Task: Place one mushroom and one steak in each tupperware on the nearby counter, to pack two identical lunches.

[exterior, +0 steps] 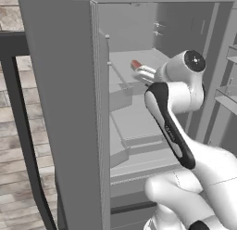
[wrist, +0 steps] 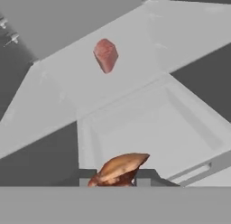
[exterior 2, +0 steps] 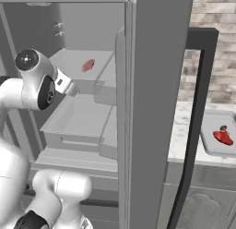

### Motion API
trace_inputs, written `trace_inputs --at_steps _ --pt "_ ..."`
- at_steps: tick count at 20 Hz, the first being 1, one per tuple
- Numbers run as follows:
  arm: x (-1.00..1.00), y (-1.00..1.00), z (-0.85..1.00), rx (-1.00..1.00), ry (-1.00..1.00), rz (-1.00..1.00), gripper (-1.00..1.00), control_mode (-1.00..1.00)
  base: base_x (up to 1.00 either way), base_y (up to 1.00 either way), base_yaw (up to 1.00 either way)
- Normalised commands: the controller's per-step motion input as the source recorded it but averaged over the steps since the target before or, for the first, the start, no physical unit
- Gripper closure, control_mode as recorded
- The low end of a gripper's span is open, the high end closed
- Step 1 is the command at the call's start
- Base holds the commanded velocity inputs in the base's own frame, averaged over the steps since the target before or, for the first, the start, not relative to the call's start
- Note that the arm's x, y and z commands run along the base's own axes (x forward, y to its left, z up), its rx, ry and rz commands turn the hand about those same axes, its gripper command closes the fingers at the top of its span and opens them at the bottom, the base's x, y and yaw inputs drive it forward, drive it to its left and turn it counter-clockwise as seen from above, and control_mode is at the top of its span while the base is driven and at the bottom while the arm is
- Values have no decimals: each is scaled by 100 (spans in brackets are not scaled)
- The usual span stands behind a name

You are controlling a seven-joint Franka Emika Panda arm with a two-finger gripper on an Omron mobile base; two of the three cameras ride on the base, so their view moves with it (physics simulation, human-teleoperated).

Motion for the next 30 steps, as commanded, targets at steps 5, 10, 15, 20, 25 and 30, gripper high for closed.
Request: trace_inputs --at_steps 5,10,15,20,25,30 --pt "-100 0 8 0 0 2 100 -100 0 0 0" --pt "-100 -2 34 -1 -2 0 100 -100 0 0 0" --pt "-100 -3 22 -2 -1 0 100 -100 0 0 0" --pt "0 0 0 0 0 0 100 100 -100 -11 0" --pt "0 0 0 0 0 0 100 100 -100 -52 0" --pt "0 0 0 0 0 0 100 100 -93 -83 0"
